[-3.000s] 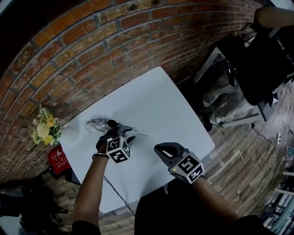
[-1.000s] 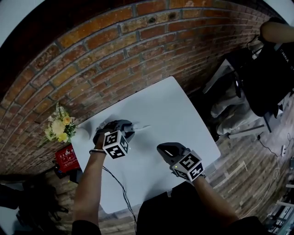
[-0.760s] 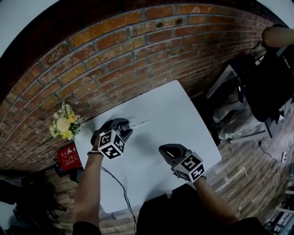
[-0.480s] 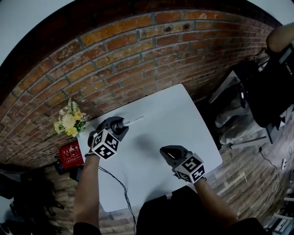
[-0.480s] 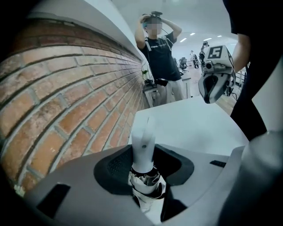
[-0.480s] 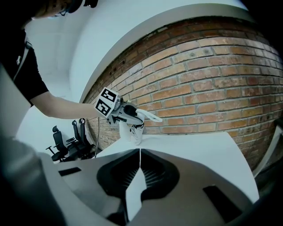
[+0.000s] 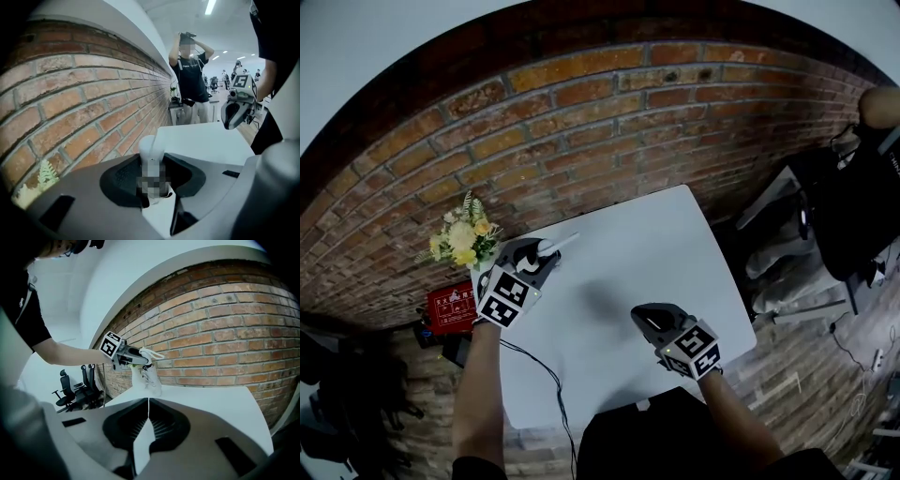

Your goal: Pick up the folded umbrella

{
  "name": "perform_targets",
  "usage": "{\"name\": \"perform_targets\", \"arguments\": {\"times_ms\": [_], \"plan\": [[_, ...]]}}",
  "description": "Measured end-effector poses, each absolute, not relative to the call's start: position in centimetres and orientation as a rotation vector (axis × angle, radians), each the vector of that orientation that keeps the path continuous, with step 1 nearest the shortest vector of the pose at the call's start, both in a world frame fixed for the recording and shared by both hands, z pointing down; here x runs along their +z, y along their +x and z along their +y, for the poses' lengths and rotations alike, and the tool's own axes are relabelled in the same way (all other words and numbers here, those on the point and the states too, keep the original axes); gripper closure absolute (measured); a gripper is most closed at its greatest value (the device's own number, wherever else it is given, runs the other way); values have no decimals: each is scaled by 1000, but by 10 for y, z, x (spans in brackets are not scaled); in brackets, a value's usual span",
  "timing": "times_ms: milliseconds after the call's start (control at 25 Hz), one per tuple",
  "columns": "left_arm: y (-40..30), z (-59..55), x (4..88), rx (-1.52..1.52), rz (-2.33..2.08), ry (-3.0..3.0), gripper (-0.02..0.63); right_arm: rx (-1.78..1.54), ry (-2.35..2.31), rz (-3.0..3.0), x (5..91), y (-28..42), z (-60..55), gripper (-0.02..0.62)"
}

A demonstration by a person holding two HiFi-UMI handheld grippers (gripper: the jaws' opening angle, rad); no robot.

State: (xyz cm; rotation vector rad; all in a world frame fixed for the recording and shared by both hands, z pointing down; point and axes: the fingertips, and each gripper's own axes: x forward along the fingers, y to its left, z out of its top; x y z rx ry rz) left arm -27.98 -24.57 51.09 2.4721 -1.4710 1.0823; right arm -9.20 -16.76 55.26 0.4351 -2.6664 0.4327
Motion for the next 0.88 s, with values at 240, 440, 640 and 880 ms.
{"name": "perform_targets", "arguments": {"times_ms": [240,440,640,880], "plan": [[-268,-233,484,782,-1540,2484,453,415,410,-2689,542,-99,-161,572],[-258,-215,456,565,-1590,2493,453,417,415,-2731,530,-100,-158,572],[-249,-191,437,450,-1629,2476,453,397,407,-2790,512,-99,-155,572],[-232,-165,419,334,-1669,2455,453,387,395,-2881,479,-92,-155,572]]}}
